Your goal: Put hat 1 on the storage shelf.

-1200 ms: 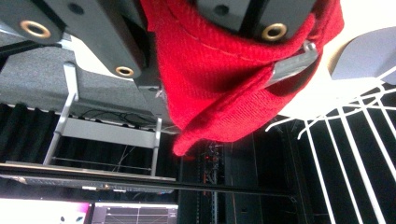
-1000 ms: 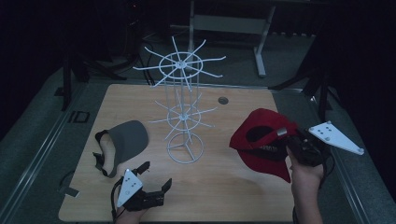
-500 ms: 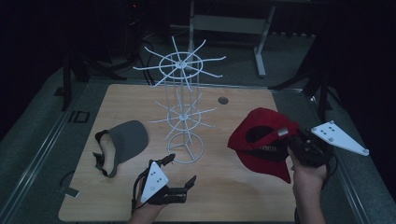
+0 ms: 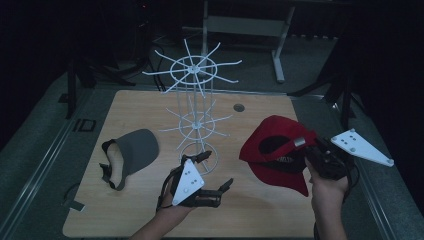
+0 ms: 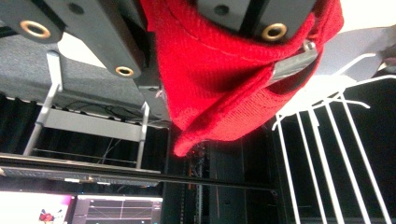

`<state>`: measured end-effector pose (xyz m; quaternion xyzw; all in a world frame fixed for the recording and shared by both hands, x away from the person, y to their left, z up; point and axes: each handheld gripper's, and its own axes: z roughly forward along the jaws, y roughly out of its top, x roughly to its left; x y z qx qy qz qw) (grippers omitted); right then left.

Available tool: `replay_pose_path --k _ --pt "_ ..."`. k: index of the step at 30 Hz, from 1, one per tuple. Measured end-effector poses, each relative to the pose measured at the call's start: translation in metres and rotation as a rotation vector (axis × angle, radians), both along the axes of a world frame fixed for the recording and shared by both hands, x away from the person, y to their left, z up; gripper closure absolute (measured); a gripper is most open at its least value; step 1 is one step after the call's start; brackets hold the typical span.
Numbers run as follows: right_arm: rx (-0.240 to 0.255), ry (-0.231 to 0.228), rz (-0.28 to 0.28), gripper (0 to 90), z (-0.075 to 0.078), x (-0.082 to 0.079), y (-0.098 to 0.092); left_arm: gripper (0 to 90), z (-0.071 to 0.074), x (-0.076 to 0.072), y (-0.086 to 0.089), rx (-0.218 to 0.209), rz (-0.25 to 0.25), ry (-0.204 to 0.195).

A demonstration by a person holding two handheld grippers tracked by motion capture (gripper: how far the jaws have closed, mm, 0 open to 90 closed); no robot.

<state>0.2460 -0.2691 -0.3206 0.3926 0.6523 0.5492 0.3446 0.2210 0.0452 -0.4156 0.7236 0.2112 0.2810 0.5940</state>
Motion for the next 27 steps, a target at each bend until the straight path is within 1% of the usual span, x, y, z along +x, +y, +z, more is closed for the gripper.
replay_pose_path --k 2,3,5,6,10,12,13,14,16,18,20,21,22,23,25,26,27 --pt "0.002 0.000 0.003 86.0 0.000 0.000 0.001 11.7 0.001 0.002 -0.003 0.002 -0.009 0.005" --pt "-0.002 -0.001 0.009 86.0 0.001 -0.001 0.002 11.7 0.002 0.005 -0.009 0.012 -0.018 0.003" --pt "0.001 -0.001 0.013 86.0 0.001 -0.001 0.002 11.7 0.002 0.005 -0.009 0.012 -0.018 0.003" --pt "0.000 -0.001 0.020 86.0 0.002 -0.002 0.003 11.6 0.004 0.010 -0.016 0.021 -0.041 0.001" --pt "0.001 -0.003 0.028 86.0 0.003 -0.003 0.004 11.3 0.007 0.016 -0.022 0.017 -0.045 0.008" --pt "0.003 -0.006 0.034 86.0 0.004 -0.004 0.005 11.2 0.010 0.021 -0.029 0.028 -0.046 0.005" --pt "0.004 -0.006 0.038 86.0 0.004 -0.005 0.006 11.3 0.011 0.022 -0.032 0.029 -0.038 0.001" --pt "0.005 -0.008 0.040 86.0 0.005 -0.005 0.006 11.3 0.012 0.024 -0.034 0.028 -0.048 0.007" --pt "0.005 -0.007 0.043 86.0 0.005 -0.005 0.007 11.2 0.012 0.025 -0.038 0.028 -0.048 0.008" --pt "0.007 -0.010 0.051 86.0 0.006 -0.006 0.007 11.3 0.013 0.026 -0.049 0.044 -0.047 -0.007" --pt "0.008 -0.009 0.053 86.0 0.006 -0.006 0.008 11.4 0.015 0.028 -0.054 0.045 -0.045 -0.013" --pt "0.007 -0.007 0.056 86.0 0.006 -0.006 0.008 11.6 0.015 0.029 -0.057 0.049 -0.032 -0.009" --pt "0.006 -0.007 0.058 86.0 0.007 -0.007 0.009 11.9 0.015 0.029 -0.057 0.049 -0.032 -0.009" --pt "0.008 -0.008 0.061 86.0 0.007 -0.007 0.009 11.9 0.017 0.032 -0.061 0.059 -0.024 0.007" --pt "0.008 -0.007 0.066 86.0 0.007 -0.007 0.009 13.9 0.017 0.034 -0.063 0.063 -0.017 0.006" --pt "0.010 -0.007 0.068 86.0 0.007 -0.008 0.010 14.4 0.019 0.036 -0.064 0.053 -0.026 0.014" --pt "0.012 -0.007 0.071 86.0 0.007 -0.008 0.010 15.0 0.021 0.037 -0.064 0.046 -0.040 0.013"
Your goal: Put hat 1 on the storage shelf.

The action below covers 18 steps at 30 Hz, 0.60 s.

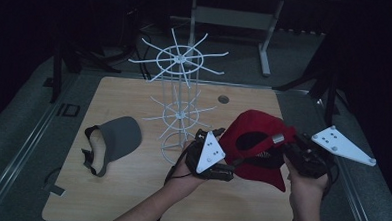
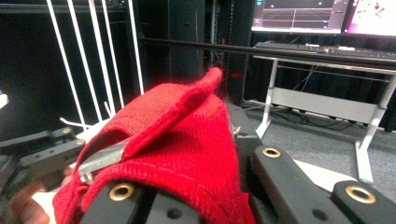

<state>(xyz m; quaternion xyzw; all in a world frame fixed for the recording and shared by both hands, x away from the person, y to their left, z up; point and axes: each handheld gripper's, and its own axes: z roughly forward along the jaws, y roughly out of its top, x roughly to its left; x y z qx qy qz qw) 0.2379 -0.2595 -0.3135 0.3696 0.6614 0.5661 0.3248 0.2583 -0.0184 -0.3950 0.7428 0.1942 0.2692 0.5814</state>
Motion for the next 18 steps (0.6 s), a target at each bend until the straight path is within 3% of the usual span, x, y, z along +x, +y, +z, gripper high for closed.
replay_pose_path --k 4,5,6,11,12,18 --pt "0.004 0.000 0.001 86.0 0.000 -0.001 -0.001 19.2 0.003 0.002 0.001 -0.009 -0.025 0.000" --pt "0.008 0.004 -0.001 86.0 -0.001 -0.002 -0.001 25.5 0.004 0.003 0.001 -0.017 -0.035 0.010" --pt "0.009 0.004 0.002 86.0 -0.001 -0.001 -0.002 34.0 0.006 0.005 0.003 -0.037 -0.081 0.033" --pt "0.008 0.008 0.003 86.0 -0.002 -0.002 -0.003 55.6 0.008 0.010 0.004 -0.030 -0.144 0.059" --pt "0.004 0.010 0.003 85.9 -0.002 -0.003 -0.003 61.5 0.009 0.012 0.006 -0.052 -0.165 0.086" --pt "0.002 0.012 -0.006 86.0 -0.005 -0.006 -0.004 76.5 0.016 0.016 0.009 -0.088 -0.150 0.092"
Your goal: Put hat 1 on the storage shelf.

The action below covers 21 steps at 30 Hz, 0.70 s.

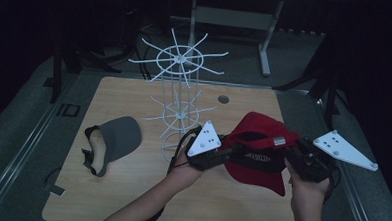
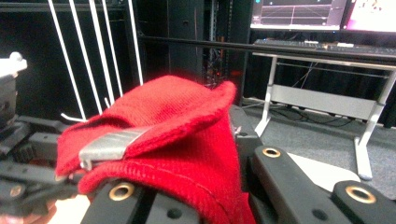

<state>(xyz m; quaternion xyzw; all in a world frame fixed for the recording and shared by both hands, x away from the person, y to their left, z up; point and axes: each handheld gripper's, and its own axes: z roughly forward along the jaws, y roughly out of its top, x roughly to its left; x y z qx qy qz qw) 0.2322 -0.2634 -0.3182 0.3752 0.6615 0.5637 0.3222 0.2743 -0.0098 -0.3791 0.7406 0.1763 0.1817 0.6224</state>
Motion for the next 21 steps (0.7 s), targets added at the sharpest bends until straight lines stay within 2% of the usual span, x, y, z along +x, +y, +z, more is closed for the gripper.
replay_pose_path --k 2,3,4,6,11,15,21 --pt "-0.001 0.006 0.001 86.0 -0.002 -0.001 -0.001 80.8 0.002 0.001 0.000 0.006 -0.010 -0.007" --pt "0.001 0.010 0.002 85.9 -0.003 -0.001 -0.001 82.4 0.003 0.000 -0.001 0.017 0.001 -0.025" --pt "-0.002 0.009 0.002 86.0 -0.004 -0.002 -0.002 83.5 0.003 0.000 -0.001 0.017 0.001 -0.025" --pt "0.000 0.014 0.000 85.9 -0.006 -0.004 -0.004 85.0 0.005 0.000 -0.002 0.046 -0.010 -0.052" --pt "-0.006 0.030 0.002 85.9 -0.014 -0.010 -0.008 86.3 0.008 -0.001 -0.006 0.064 -0.029 -0.074" --pt "0.006 0.038 -0.001 85.7 -0.019 -0.016 -0.013 86.6 0.012 0.000 -0.007 0.050 -0.026 -0.070" --pt "0.024 0.048 -0.006 84.1 -0.027 -0.021 -0.017 86.7 0.023 0.000 -0.012 0.044 -0.018 -0.086"
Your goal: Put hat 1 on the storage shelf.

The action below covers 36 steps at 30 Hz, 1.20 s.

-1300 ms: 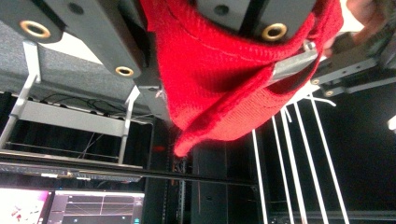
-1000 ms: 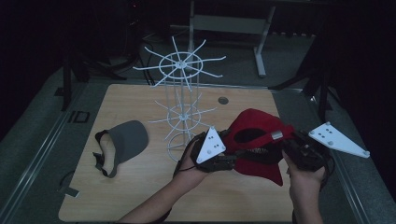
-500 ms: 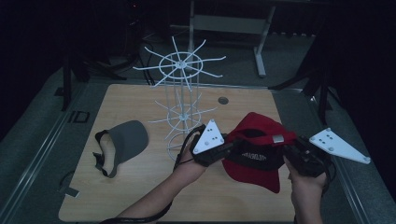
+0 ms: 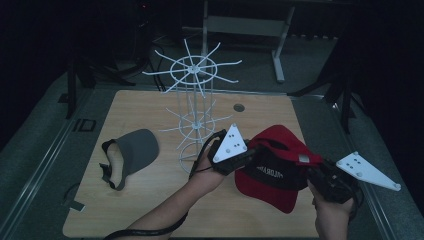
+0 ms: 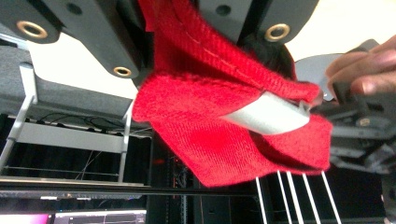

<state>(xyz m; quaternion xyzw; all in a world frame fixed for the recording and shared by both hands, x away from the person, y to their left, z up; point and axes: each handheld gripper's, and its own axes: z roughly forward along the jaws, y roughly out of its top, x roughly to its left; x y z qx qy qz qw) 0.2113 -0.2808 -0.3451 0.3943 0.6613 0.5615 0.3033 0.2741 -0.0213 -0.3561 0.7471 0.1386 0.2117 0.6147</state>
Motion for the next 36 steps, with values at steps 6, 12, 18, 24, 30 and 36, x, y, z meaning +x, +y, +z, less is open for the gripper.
replay_pose_path --k 6,12,18,24,30,36 --pt "0.002 0.014 0.017 80.5 -0.010 -0.005 0.000 86.7 0.007 -0.003 -0.008 -0.003 0.000 0.005" --pt "0.007 0.021 0.040 65.7 -0.017 -0.011 -0.004 86.7 0.013 -0.005 -0.009 -0.009 -0.003 -0.018" --pt "-0.023 0.069 0.110 41.0 -0.023 -0.014 -0.003 86.7 0.016 -0.007 -0.010 -0.006 0.013 -0.041" --pt "-0.038 0.086 0.181 27.5 -0.023 -0.019 -0.002 86.6 0.016 -0.006 -0.007 -0.001 0.024 -0.049" --pt "-0.037 0.062 0.235 35.6 -0.014 -0.028 -0.019 86.5 0.012 -0.004 0.004 -0.008 0.013 -0.049" --pt "-0.038 0.026 0.223 42.7 -0.003 -0.029 -0.034 86.4 0.007 0.001 0.017 -0.018 -0.034 -0.027"
